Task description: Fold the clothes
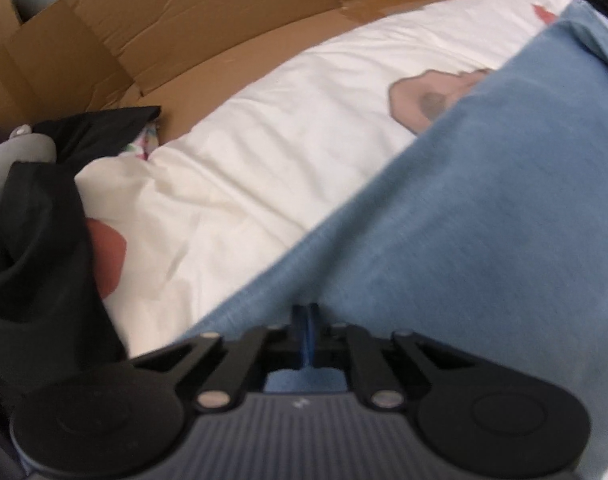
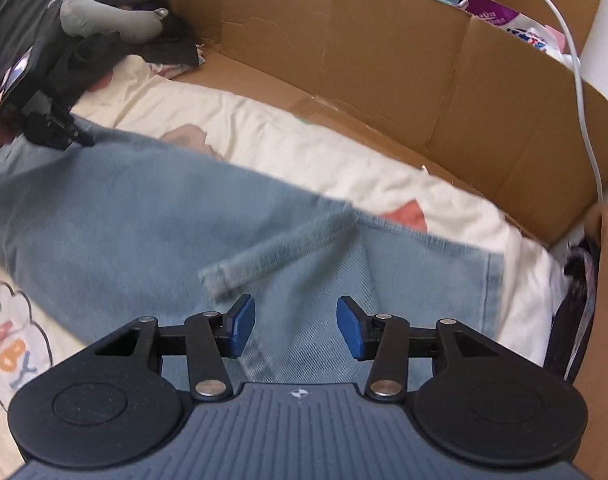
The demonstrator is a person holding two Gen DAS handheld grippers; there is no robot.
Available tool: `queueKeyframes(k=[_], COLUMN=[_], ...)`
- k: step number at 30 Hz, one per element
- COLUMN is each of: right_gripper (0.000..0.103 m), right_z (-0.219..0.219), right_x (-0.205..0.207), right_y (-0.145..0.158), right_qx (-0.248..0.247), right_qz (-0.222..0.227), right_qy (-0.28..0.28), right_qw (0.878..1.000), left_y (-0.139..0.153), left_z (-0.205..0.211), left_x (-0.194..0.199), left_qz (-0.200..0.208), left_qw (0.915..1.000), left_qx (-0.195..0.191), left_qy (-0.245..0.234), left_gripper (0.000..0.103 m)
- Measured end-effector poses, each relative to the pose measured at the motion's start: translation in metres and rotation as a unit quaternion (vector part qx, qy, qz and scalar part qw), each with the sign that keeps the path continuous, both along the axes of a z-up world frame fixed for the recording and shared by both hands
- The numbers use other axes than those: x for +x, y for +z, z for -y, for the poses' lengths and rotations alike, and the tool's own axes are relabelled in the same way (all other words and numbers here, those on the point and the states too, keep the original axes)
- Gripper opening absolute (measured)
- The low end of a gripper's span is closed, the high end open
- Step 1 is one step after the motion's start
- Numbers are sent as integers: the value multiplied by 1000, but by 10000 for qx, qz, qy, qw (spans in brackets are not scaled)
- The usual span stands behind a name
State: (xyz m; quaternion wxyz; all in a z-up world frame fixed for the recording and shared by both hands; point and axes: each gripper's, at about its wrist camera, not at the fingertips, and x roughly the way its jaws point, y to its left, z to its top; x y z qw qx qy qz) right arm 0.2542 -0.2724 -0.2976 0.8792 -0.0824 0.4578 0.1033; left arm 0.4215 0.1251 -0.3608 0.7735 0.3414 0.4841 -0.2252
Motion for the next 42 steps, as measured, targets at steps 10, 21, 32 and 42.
queueKeyframes(k=[10, 21, 32, 42], right_gripper=[56, 61, 66, 66], right_z=[-22, -10, 41, 76], right_x=[-28, -57, -104, -137], right_y=[-35, -39, 10, 19], right_qx=[267, 354, 738, 756], right_qz=[512, 751, 861, 928], right_qy=[-294, -398, -685, -733], right_qw=[9979, 9958, 9912, 9901], left_y=[16, 92, 161, 162], left_z=[30, 90, 187, 270], left_x=[-4, -40, -87, -100], left_qz=[149, -39, -137, -301], left_qw=[9972, 9957, 9936, 9974], left_qx=[677, 148, 32, -20], left_qy=[276, 919, 1120, 656], left_gripper=[7, 47, 74, 79])
